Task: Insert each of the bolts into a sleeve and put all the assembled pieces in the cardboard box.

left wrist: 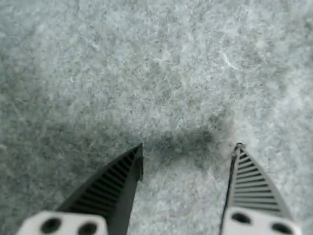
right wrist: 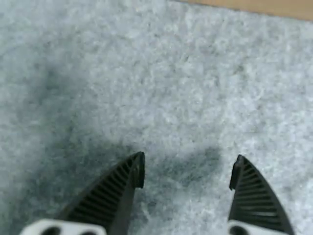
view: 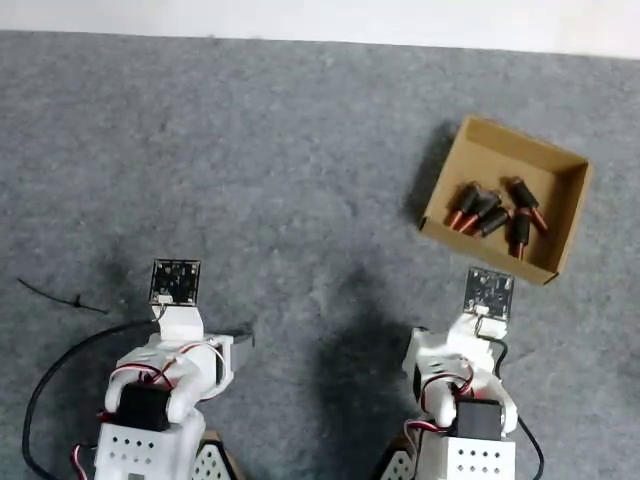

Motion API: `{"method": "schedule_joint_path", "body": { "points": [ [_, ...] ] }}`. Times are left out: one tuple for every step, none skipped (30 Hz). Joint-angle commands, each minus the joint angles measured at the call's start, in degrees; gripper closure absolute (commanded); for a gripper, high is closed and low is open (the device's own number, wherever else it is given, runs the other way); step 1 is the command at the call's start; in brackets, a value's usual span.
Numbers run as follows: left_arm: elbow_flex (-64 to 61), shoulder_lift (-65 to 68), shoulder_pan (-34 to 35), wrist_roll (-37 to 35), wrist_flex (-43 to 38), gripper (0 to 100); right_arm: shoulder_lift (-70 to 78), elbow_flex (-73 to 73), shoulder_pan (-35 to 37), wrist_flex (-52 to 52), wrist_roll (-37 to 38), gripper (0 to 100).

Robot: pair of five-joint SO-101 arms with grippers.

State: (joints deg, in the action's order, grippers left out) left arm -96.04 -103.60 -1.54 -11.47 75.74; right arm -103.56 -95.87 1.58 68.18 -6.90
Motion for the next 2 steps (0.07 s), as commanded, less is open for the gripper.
{"method": "schedule_joint_path", "body": {
  "points": [
    [-1.1,-0.66,0.48,0.35,0.26,73,-0.66,-7.96,-0.66,0.22,-0.35,74.6],
    [-1.1,-0.66,0.48,0.35,0.26,73,-0.66,-7.96,-0.66,0.22,-0.35,74.6]
  ]
}}
